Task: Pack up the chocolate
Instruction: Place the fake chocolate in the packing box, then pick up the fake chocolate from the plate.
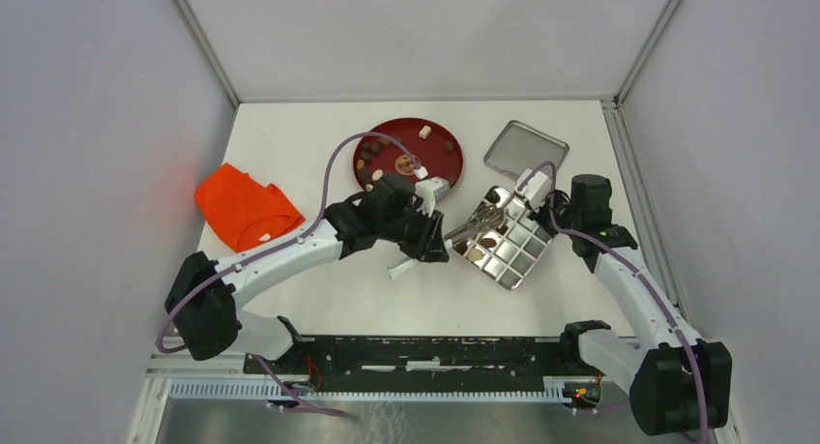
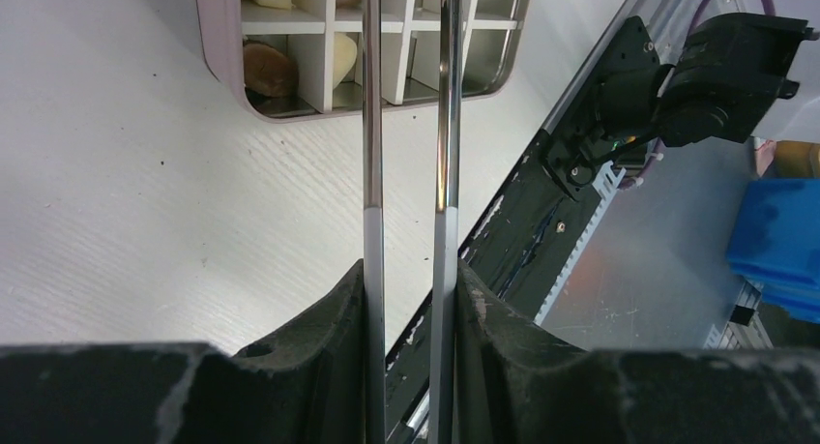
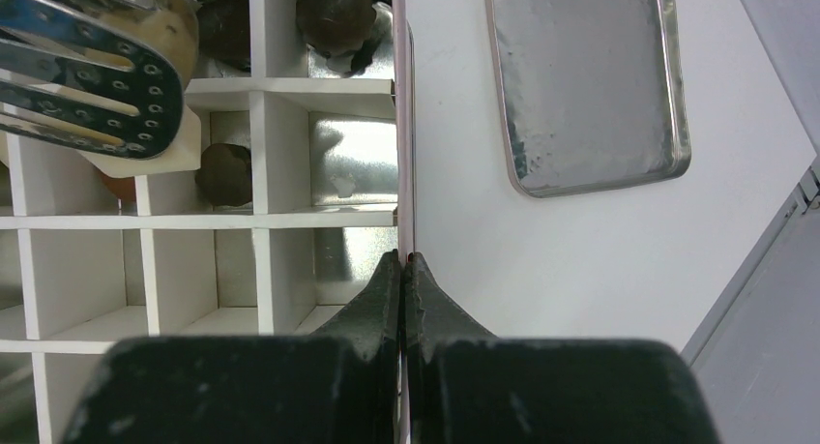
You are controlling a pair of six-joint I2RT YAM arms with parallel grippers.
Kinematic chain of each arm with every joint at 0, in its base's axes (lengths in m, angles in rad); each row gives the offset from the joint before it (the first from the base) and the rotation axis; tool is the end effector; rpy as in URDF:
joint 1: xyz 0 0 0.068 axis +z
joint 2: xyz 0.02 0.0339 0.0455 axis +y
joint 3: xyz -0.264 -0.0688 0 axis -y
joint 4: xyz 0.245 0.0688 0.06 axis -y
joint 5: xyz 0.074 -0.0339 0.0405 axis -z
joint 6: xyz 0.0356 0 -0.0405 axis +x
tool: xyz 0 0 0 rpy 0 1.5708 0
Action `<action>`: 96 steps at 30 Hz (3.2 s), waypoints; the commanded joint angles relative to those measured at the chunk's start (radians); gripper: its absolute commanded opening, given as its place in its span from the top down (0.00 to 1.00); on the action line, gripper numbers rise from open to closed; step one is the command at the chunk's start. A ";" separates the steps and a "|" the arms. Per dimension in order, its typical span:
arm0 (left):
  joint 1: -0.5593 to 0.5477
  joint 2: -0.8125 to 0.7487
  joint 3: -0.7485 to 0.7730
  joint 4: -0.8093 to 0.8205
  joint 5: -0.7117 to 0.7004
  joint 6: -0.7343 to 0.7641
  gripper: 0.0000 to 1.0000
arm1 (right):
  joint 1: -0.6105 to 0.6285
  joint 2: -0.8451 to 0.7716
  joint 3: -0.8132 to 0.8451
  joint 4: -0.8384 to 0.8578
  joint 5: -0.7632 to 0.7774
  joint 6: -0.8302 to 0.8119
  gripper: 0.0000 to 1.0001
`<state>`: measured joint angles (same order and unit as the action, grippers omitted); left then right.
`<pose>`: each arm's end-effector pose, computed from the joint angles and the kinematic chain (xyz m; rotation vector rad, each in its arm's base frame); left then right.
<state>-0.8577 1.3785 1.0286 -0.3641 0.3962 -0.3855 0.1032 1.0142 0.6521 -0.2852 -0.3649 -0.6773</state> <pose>0.1865 -0.2367 0.2750 0.7939 2.3368 -1.0547 0.2140 0.0349 0.2423 -1.0057 1.9232 0.0779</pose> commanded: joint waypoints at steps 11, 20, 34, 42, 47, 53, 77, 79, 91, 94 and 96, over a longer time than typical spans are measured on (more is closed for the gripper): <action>-0.014 0.074 0.035 0.052 -0.025 0.003 0.94 | 0.002 -0.019 0.032 0.076 -0.030 0.031 1.00; -0.015 0.101 0.061 0.040 -0.043 0.011 0.71 | 0.003 -0.023 0.023 0.076 -0.036 0.029 1.00; -0.020 0.092 0.065 0.060 -0.029 -0.011 0.68 | 0.002 -0.027 0.014 0.072 -0.039 0.024 1.00; -0.023 0.095 0.068 0.062 -0.030 -0.013 0.64 | 0.003 -0.027 0.009 0.070 -0.041 0.021 1.00; -0.023 0.093 0.065 0.063 -0.025 -0.016 0.62 | 0.002 -0.027 0.006 0.070 -0.041 0.020 1.00; -0.023 0.090 0.065 0.066 -0.022 -0.020 0.58 | 0.003 -0.025 0.006 0.071 -0.040 0.019 1.00; -0.019 -0.089 0.017 0.035 -0.178 -0.056 0.67 | -0.017 0.158 0.021 0.015 -0.068 0.075 0.96; -0.019 -0.093 0.010 0.026 -0.218 -0.055 0.67 | -0.020 0.197 0.031 0.010 -0.069 0.099 0.95; -0.006 -0.090 -0.006 -0.053 -0.447 -0.032 0.66 | -0.053 0.319 0.065 -0.049 -0.094 0.124 0.55; 0.007 -0.081 0.011 -0.076 -0.473 -0.012 0.66 | -0.071 0.279 0.078 -0.058 -0.112 0.124 0.38; 0.031 -0.064 0.027 -0.089 -0.473 0.002 0.67 | -0.080 0.250 0.089 -0.059 -0.113 0.122 0.32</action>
<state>-0.8597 1.3148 1.0191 -0.4461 -0.0174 -0.4072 0.0402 1.3277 0.6846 -0.3378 -0.4416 -0.5545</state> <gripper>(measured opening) 0.378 0.644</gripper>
